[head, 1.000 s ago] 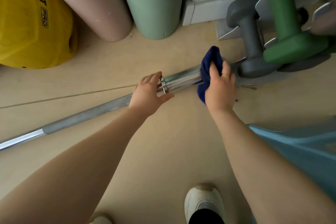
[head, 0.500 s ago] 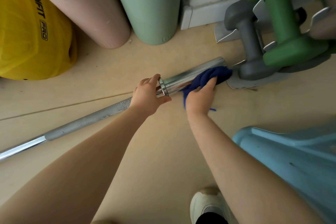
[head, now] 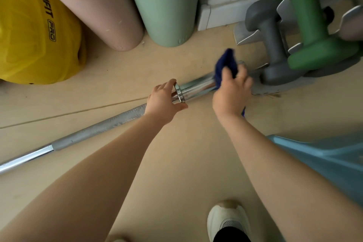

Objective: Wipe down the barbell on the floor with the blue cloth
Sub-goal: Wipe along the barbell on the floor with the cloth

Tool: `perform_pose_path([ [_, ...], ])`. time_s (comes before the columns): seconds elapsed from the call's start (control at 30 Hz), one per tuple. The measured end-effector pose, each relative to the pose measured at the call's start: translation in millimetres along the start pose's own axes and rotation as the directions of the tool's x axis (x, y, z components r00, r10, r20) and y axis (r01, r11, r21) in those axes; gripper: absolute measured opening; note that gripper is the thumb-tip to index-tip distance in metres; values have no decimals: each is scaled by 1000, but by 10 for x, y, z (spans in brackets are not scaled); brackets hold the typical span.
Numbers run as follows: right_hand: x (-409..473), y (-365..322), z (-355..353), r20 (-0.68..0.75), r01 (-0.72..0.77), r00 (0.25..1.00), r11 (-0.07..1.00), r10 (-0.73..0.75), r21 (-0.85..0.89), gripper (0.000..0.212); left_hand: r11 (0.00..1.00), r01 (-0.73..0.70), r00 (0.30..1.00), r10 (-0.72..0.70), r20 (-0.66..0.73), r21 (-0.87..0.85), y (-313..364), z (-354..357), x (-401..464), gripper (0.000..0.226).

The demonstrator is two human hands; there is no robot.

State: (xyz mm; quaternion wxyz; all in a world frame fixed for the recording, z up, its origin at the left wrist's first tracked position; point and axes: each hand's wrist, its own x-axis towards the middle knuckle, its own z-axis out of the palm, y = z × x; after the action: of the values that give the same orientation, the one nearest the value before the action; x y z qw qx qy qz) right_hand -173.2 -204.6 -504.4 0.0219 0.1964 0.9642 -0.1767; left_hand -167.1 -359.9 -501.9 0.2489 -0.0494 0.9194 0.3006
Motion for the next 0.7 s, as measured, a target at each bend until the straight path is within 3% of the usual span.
perform_pose_path([
  [0.07, -129, -202, 16, 74, 175, 982, 984, -172, -28, 34, 998, 33, 999, -34, -4, -49, -15, 11, -4, 79],
  [0.13, -196, -336, 37, 184, 263, 950, 964, -252, -38, 35, 996, 61, 998, -62, -8, -64, -22, 35, -32, 81],
  [0.27, -85, -432, -41, 338, 428, 862, 900, -378, -84, 42, 986, 84, 996, -79, -38, 141, 25, 130, -97, 74],
  [0.37, -100, -369, -71, 387, 536, 787, 843, -480, -44, 52, 980, 66, 997, -55, -61, 187, 12, 122, -79, 66],
  [0.47, -306, -273, -93, 322, 639, 742, 766, -588, -74, 50, 977, 53, 998, -47, -35, 205, -20, 85, -68, 58],
  [0.53, -403, -293, -90, 296, 679, 730, 704, -616, -209, 48, 975, 74, 997, -69, -29, 209, -19, 90, -81, 58],
  [0.6, -348, -419, -91, 361, 681, 726, 684, -585, -263, 43, 975, 91, 996, -87, -31, 205, -32, 88, -104, 59],
  [0.7, -130, -610, -71, 446, 538, 801, 807, -400, -244, 27, 972, 64, 997, -53, -55, 226, -125, 21, -159, 68],
])
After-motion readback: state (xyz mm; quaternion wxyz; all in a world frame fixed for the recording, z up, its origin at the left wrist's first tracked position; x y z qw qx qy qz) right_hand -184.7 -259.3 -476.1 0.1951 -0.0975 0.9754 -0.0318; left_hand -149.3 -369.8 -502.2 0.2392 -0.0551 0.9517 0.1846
